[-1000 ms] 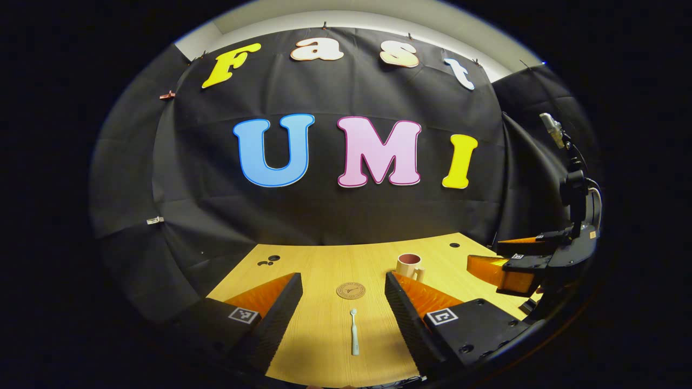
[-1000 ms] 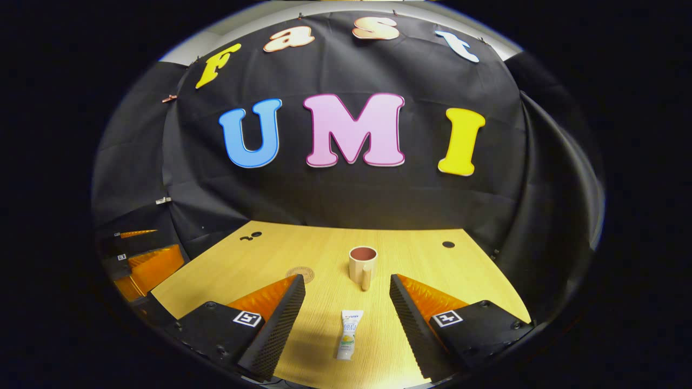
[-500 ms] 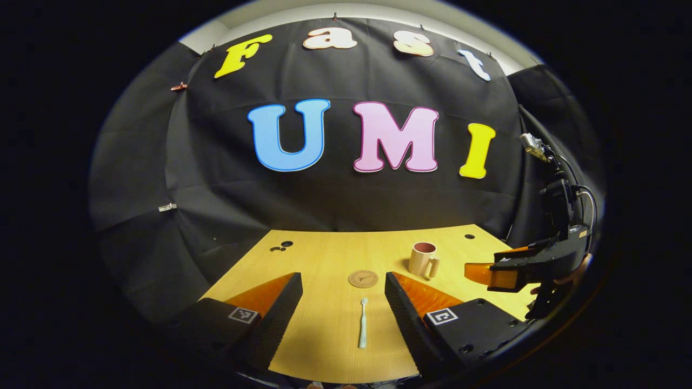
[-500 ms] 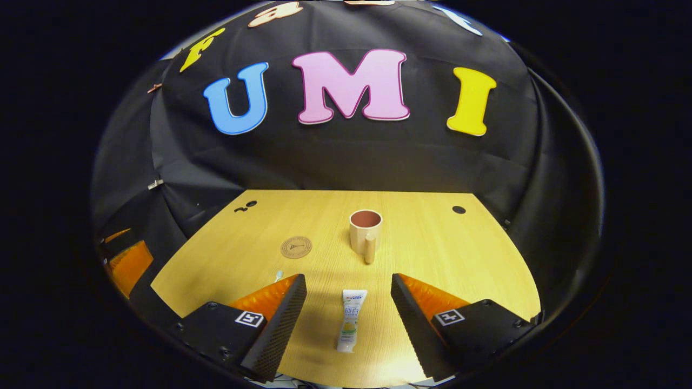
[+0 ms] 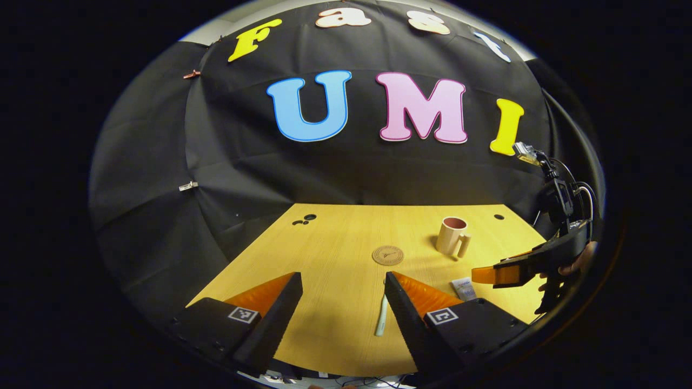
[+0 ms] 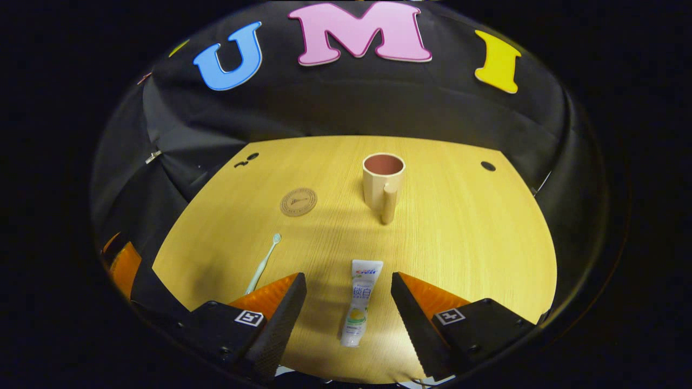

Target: Put the toothbrush and toothpaste on the desktop into the cup, then pick up the cup and place it on the coaster on the desktop.

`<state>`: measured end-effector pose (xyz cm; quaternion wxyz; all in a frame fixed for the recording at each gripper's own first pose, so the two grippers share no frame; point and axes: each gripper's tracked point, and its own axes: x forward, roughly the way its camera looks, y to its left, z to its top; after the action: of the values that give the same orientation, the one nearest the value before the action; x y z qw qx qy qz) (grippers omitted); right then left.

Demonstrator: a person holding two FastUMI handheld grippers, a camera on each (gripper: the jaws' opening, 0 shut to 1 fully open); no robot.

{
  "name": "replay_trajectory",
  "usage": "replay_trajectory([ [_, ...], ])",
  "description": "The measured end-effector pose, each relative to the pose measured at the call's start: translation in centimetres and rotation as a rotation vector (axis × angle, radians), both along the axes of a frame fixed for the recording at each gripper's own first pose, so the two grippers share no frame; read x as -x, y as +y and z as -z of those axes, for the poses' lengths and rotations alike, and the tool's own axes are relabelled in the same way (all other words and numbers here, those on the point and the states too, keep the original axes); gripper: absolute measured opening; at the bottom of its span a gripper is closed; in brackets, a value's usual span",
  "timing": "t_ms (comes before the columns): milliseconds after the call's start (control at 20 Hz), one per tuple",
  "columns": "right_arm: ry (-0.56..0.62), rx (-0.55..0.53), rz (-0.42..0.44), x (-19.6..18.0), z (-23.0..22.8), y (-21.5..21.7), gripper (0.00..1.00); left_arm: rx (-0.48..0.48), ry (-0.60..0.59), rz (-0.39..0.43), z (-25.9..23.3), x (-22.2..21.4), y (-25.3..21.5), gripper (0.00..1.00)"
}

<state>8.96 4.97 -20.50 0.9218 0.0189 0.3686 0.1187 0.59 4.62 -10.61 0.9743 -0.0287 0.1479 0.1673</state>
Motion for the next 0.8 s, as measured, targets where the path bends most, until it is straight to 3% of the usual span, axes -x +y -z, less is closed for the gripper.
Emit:
replay_trajectory([
  [150, 0.069, 0.049, -0.029, -0.3, 3.0, -0.3, 0.98, 0.007, 0.053, -0.026, 1.6, 0.0, 0.1, 0.97],
  [300, 0.161, 0.03, -0.018, -0.1, 5.4, 0.1, 0.99, 0.012, 0.085, -0.048, 2.3, 0.1, -0.1, 0.97],
  [800, 0.284, 0.077, 0.016, -1.0, 11.2, -1.2, 0.99, -0.031, 0.112, -0.053, 1.5, -0.8, -0.4, 0.98],
])
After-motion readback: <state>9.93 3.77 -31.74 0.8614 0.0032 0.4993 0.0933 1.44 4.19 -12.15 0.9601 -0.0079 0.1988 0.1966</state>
